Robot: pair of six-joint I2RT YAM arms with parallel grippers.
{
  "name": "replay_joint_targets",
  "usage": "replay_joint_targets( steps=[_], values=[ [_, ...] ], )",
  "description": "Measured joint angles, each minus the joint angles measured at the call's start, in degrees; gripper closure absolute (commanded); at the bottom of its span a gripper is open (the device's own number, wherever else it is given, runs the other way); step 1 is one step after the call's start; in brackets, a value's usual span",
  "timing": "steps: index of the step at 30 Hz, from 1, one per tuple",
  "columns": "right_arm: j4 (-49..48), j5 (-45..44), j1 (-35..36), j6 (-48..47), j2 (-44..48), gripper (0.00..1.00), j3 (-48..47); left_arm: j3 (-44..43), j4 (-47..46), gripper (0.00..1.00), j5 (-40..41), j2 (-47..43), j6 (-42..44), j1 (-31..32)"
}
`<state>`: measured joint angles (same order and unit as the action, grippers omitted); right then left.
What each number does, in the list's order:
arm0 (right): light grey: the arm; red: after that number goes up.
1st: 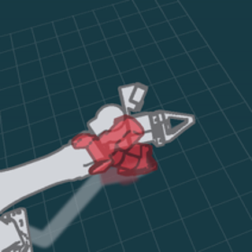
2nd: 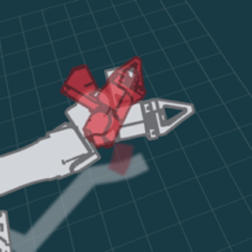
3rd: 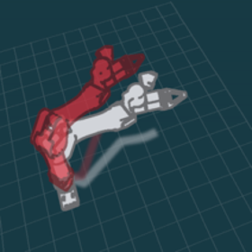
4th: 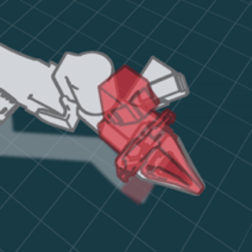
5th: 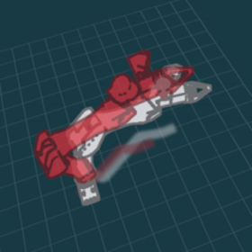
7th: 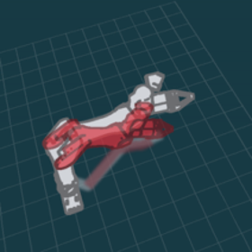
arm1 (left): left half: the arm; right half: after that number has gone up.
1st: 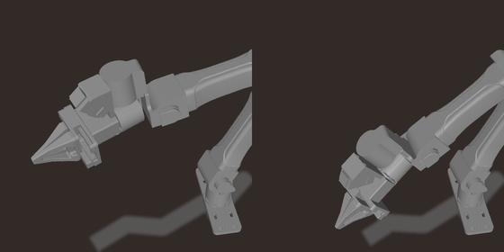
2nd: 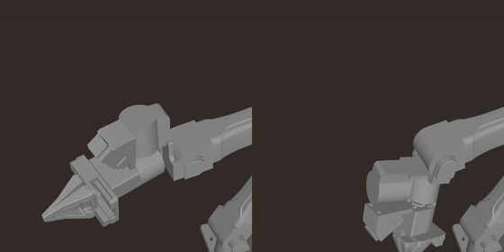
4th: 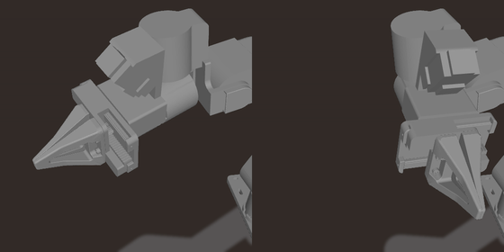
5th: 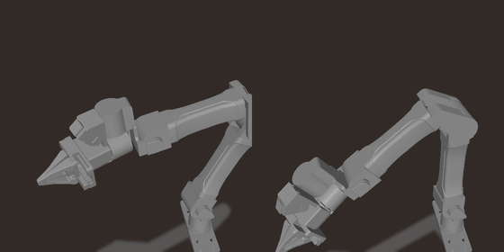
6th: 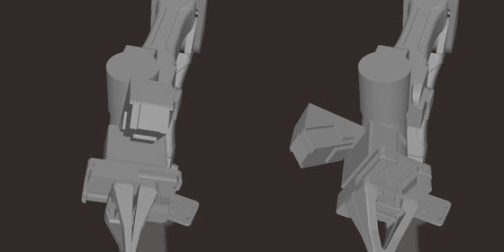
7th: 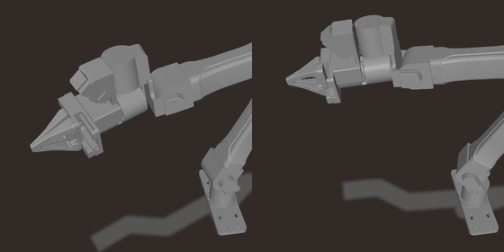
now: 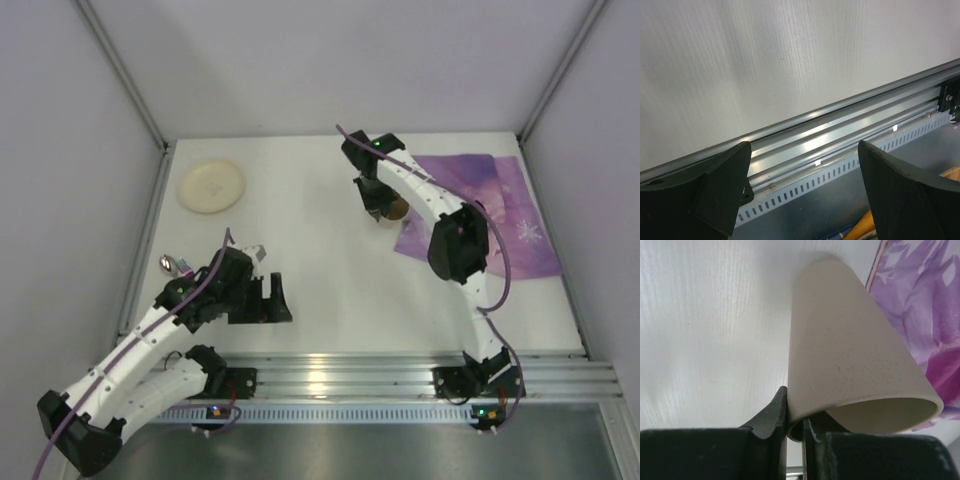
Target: Set the dinner table for one person
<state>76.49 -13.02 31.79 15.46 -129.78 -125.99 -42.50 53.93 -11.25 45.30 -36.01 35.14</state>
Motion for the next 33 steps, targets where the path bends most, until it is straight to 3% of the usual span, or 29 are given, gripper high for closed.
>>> replay_joint_targets(
  steps=[3, 4, 7, 8, 10, 23, 27, 33],
  values=[
    [0.3, 1.2, -0.2, 0.1, -0.3, 0.83, -0.9, 0.0, -0.4, 0.07, 0.0, 0.0, 0.0, 0.0],
    [0.4, 1.6, -0.2, 0.2, -0.6, 0.59, -1.5, 0.0, -0.4, 0.07, 0.0, 0.0, 0.0, 0.0],
    [0.5, 2.8, -0.6, 0.4, -1.9, 0.26, -2.8, 0.0, -0.5, 0.07, 0.0, 0.0, -0.1, 0.0],
    [0.5, 3.1, -0.8, 0.6, -2.4, 0.22, -3.2, 0.0, -0.6, 0.07, 0.0, 0.0, -0.1, 0.0],
    [0.7, 3.5, -1.5, 0.2, -3.6, 0.16, -4.8, 0.0, -0.8, 0.07, 0.0, 0.2, -0.1, 0.0],
    [0.6, 3.7, -3.7, 0.2, -2.3, 0.12, -13.3, -0.3, -1.6, 0.08, -0.1, 5.2, 0.3, 0.0],
    [-1.8, 3.0, -3.7, 1.2, 4.1, 0.12, -10.6, -1.9, -2.4, 0.1, -1.2, 8.4, 1.4, 0.0],
    [-11.0, -3.0, -3.8, 2.4, 25.9, 0.07, 3.9, -9.7, -6.8, 0.11, -5.0, 23.7, 4.4, 0.3]
  ],
)
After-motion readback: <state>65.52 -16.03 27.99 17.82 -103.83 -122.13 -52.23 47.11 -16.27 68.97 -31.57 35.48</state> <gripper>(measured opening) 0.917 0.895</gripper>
